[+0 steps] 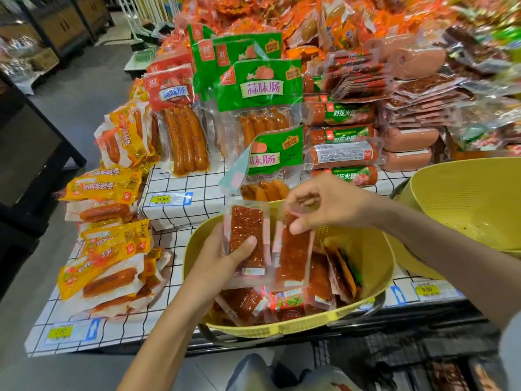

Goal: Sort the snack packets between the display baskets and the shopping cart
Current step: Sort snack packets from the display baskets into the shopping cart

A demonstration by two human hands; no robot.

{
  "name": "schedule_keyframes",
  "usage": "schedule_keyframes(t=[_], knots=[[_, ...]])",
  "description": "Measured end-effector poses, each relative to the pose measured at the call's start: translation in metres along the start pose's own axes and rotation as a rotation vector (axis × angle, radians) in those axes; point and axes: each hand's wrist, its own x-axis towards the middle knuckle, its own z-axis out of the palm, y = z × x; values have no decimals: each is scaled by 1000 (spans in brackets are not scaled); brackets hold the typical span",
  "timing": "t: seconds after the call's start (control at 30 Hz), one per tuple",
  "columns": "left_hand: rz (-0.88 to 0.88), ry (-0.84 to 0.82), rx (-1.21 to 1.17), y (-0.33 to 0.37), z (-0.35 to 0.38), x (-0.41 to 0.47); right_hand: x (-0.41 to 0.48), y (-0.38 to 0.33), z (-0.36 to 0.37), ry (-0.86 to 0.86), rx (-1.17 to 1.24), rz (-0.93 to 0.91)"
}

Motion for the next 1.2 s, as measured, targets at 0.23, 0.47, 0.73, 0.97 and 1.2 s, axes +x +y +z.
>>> schedule_keyframes(t=[0.23, 0.47, 0.73, 0.97, 1.2], knots=[[2, 2, -53, 2, -2, -6, 33, -5, 52, 401, -16, -57], [-40, 199, -18, 1, -34, -18, 23, 55, 68, -330, -775, 390], [-46, 243, -2, 7, -28, -22, 22, 50, 54, 136, -257, 337], [7, 138, 3, 13, -20, -16, -8, 3, 10, 54, 460, 110], [141, 29, -13, 16, 11, -11, -2, -7, 78, 545, 474, 298]])
